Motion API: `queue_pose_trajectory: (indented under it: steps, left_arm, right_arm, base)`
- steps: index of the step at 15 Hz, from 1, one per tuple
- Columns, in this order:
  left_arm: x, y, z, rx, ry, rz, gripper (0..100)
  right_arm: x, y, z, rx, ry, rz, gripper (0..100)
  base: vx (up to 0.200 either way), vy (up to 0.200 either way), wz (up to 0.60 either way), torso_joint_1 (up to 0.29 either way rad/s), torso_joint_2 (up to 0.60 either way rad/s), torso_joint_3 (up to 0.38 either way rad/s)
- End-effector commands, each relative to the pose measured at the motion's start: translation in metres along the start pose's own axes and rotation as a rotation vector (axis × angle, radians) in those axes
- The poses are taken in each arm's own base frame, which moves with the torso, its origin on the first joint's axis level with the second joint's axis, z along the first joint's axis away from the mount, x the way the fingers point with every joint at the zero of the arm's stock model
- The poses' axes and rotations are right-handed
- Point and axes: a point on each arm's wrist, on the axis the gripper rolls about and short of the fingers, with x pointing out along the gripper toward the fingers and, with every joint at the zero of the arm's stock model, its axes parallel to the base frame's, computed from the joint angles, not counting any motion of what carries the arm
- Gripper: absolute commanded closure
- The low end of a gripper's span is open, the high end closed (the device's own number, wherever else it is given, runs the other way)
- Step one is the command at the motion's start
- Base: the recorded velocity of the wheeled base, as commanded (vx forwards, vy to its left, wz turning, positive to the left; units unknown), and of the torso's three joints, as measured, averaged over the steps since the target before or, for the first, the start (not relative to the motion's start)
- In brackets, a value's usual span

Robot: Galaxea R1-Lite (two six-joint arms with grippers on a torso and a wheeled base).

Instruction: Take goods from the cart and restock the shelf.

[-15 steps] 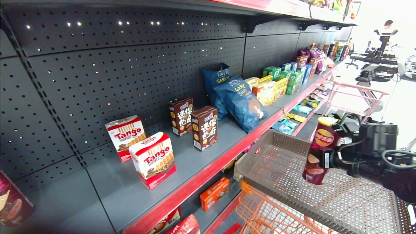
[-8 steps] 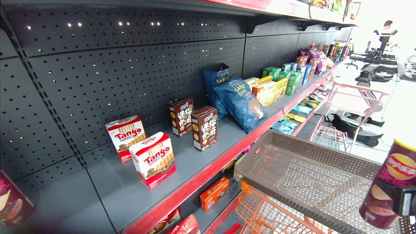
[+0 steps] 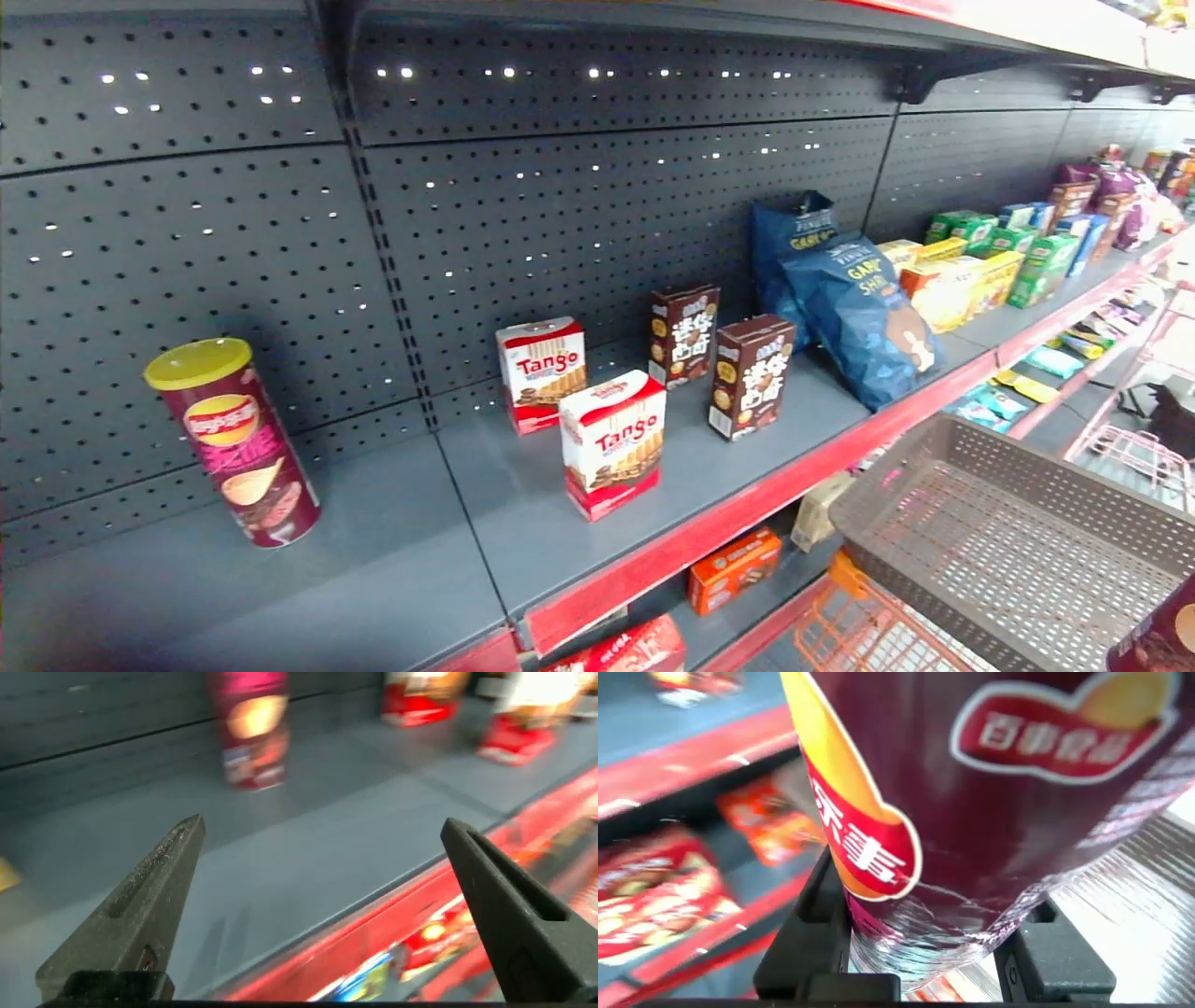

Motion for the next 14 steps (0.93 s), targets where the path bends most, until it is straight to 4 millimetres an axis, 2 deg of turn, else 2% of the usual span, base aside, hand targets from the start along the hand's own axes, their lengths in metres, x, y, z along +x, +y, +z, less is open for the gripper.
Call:
queue_pose_trajectory:
  steps: [1, 8, 14]
  left_arm:
    - [0.000, 0.000, 0.000, 0.000, 0.000, 0.000, 0]
    - [0.000, 0.000, 0.000, 0.000, 0.000, 0.000, 0]
    - [0.000, 0.000, 0.000, 0.000, 0.000, 0.000, 0]
  right_arm:
    - [-0.005, -0.001, -0.003, 0.007, -0.027, 0.004, 100]
    - [-0.006, -0.002, -0.007, 0.010, -0.020, -0.004, 100]
    - [-0.014, -0.004, -0.016, 0.016, -0.045, -0.005, 100]
  base:
    - [0.000, 0.000, 0.60, 0.002, 0.00, -0.002]
    - [0.000, 0.000, 0.60, 0.002, 0.00, 0.002]
    - [0.000, 0.000, 0.00, 0.000, 0.00, 0.000]
